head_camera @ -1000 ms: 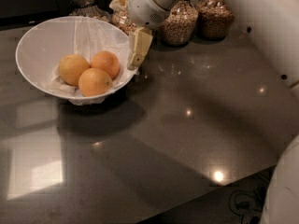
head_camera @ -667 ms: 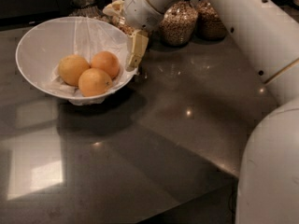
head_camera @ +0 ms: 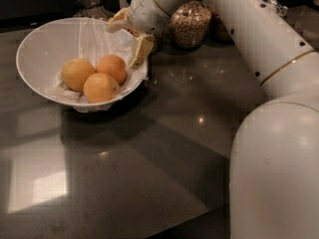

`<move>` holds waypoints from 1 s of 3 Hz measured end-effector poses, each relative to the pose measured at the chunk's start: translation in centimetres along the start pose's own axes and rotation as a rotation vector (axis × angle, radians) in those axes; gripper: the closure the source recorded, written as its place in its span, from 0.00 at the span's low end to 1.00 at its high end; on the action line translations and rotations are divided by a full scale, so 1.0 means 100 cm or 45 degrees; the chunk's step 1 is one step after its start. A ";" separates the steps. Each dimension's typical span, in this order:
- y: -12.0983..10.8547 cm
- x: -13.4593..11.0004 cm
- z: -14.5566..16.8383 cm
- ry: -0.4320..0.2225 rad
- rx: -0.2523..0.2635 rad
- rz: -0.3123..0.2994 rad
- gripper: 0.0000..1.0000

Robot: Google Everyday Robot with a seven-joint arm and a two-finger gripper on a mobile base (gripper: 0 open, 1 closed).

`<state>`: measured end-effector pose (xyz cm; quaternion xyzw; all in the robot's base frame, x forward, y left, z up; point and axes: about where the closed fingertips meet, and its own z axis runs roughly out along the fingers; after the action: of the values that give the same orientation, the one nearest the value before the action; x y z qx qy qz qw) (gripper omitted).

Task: Pick orange from white bowl

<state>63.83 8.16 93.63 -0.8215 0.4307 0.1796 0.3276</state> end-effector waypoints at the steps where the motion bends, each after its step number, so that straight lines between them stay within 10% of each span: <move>1: -0.001 0.003 0.007 -0.017 -0.033 -0.018 0.45; 2: -0.004 0.005 0.018 -0.035 -0.068 -0.031 0.53; 3: -0.005 0.004 0.033 -0.049 -0.116 -0.040 0.35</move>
Offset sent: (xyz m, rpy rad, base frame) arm 0.0072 0.0113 -0.0195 -0.0233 0.0470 0.0980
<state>64.41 10.39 91.19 -0.8387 0.4026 0.2096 0.3010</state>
